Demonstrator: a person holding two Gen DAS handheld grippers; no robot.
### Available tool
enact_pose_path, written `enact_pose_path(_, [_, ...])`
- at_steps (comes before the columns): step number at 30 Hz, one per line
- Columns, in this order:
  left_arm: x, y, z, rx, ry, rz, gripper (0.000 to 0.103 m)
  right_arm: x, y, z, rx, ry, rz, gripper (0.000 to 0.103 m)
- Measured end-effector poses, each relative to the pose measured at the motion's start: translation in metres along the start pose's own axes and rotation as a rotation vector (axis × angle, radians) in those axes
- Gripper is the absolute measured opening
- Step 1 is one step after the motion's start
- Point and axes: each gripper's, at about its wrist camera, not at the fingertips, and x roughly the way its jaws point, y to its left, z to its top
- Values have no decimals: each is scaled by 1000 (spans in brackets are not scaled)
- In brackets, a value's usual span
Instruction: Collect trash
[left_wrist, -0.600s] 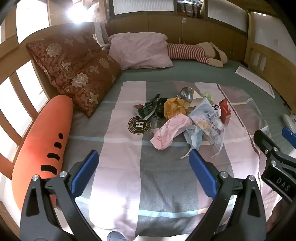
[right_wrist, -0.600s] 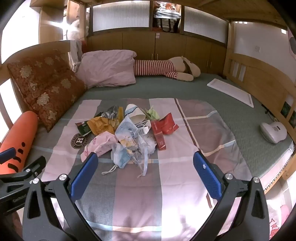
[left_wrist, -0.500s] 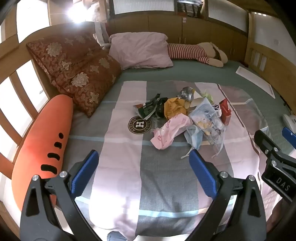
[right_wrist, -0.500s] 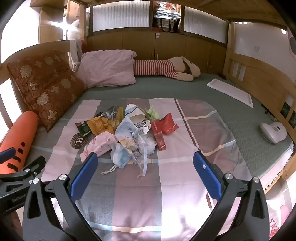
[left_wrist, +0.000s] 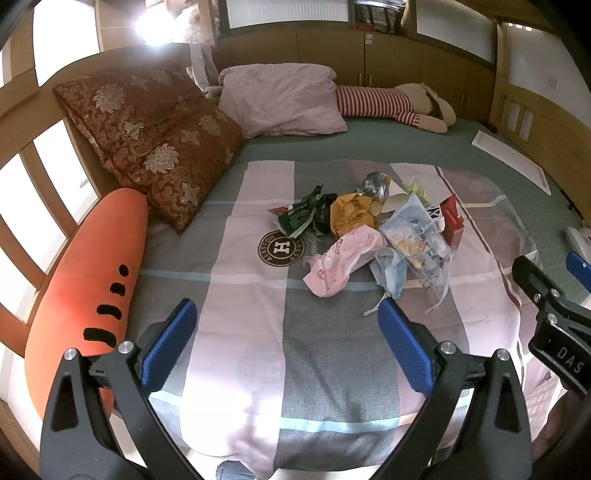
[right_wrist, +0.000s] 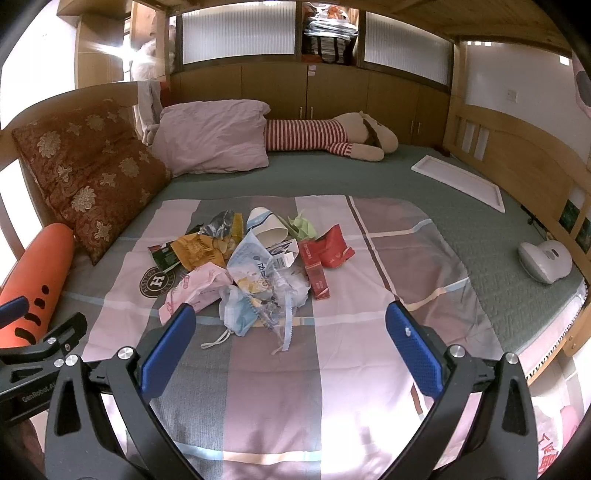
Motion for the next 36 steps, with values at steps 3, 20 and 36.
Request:
enact_pose_path(3, [0,0,0,-2,-1,0,98,0,0,0,-1,0,0,100])
enact_pose_path(20, [0,0,-1,0,1,0,98,1,0,0,0,-1,1,100])
enact_pose_path(36, [5,-6,-10,47,-67,41,98,2,0,0,4,0,-1,100])
